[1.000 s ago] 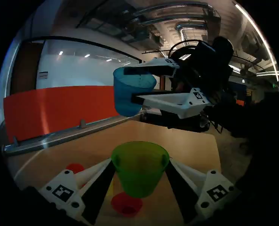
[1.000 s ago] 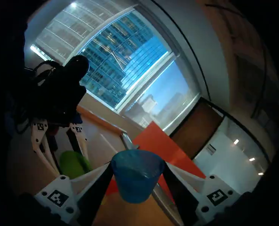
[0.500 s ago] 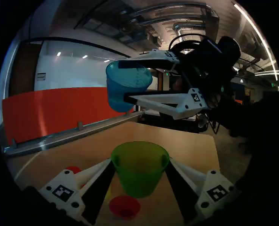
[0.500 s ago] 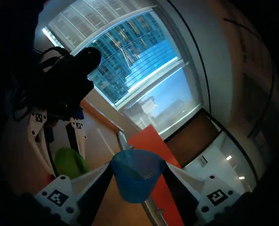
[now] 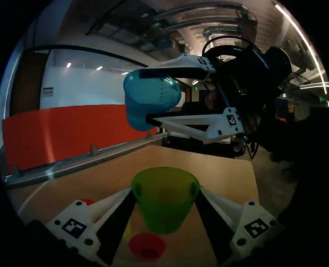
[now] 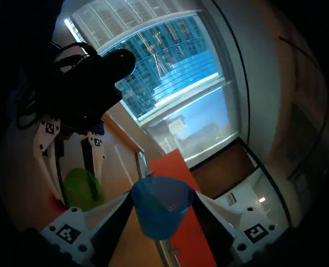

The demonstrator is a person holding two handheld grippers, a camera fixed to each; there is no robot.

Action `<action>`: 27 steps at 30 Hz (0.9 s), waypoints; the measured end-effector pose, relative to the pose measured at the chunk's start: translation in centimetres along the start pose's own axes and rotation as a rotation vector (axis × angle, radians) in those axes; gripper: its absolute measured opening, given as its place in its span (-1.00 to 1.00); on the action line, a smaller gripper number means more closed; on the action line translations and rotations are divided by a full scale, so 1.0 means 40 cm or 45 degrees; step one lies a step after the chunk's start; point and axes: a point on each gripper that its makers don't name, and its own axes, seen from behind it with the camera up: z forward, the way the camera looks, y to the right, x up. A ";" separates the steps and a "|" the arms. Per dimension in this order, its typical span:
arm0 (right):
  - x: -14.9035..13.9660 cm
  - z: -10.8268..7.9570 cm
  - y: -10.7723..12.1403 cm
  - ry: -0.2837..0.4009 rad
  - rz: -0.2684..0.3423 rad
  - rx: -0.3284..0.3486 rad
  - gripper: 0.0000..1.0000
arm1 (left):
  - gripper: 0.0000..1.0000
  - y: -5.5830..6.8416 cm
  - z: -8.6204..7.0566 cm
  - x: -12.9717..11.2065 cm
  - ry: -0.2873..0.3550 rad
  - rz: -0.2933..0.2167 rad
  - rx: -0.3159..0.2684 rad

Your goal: Pour water

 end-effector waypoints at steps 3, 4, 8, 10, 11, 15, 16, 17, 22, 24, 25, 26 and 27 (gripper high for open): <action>0.000 -0.002 0.004 0.000 -0.020 0.001 0.84 | 0.73 0.000 0.000 0.002 0.003 -0.002 -0.002; 0.000 -0.003 0.006 -0.001 -0.029 0.001 0.84 | 0.73 0.001 0.000 0.002 0.003 -0.002 -0.003; 0.002 -0.005 0.011 -0.003 -0.066 -0.003 0.84 | 0.74 0.001 0.000 0.003 0.005 -0.002 -0.003; 0.004 -0.005 0.014 -0.003 -0.085 -0.004 0.84 | 0.73 0.001 0.000 0.004 0.006 -0.002 -0.004; 0.005 -0.005 0.015 -0.003 -0.093 -0.005 0.84 | 0.73 0.001 0.001 0.004 0.007 -0.003 -0.005; 0.008 -0.004 0.019 -0.004 -0.120 -0.008 0.84 | 0.73 0.003 0.000 0.006 0.010 -0.005 -0.009; 0.008 -0.004 0.019 -0.005 -0.127 -0.009 0.84 | 0.73 0.003 0.001 0.007 0.010 -0.004 -0.010; 0.009 -0.004 0.020 -0.006 -0.133 -0.010 0.84 | 0.73 0.003 0.001 0.007 0.010 -0.004 -0.011; 0.011 -0.004 0.019 -0.007 -0.152 -0.008 0.84 | 0.73 0.006 0.001 0.007 0.012 -0.002 -0.014; 0.011 -0.004 0.020 -0.006 -0.159 -0.009 0.84 | 0.73 0.006 0.001 0.006 0.013 -0.002 -0.015; 0.011 -0.004 0.021 -0.006 -0.166 -0.010 0.84 | 0.73 0.006 0.001 0.005 0.013 -0.003 -0.015; 0.012 -0.003 0.022 -0.006 -0.171 -0.012 0.84 | 0.73 0.006 0.001 0.004 0.012 -0.003 -0.015; 0.013 -0.003 0.023 -0.005 -0.177 -0.013 0.84 | 0.73 0.005 0.001 0.004 0.012 -0.003 -0.015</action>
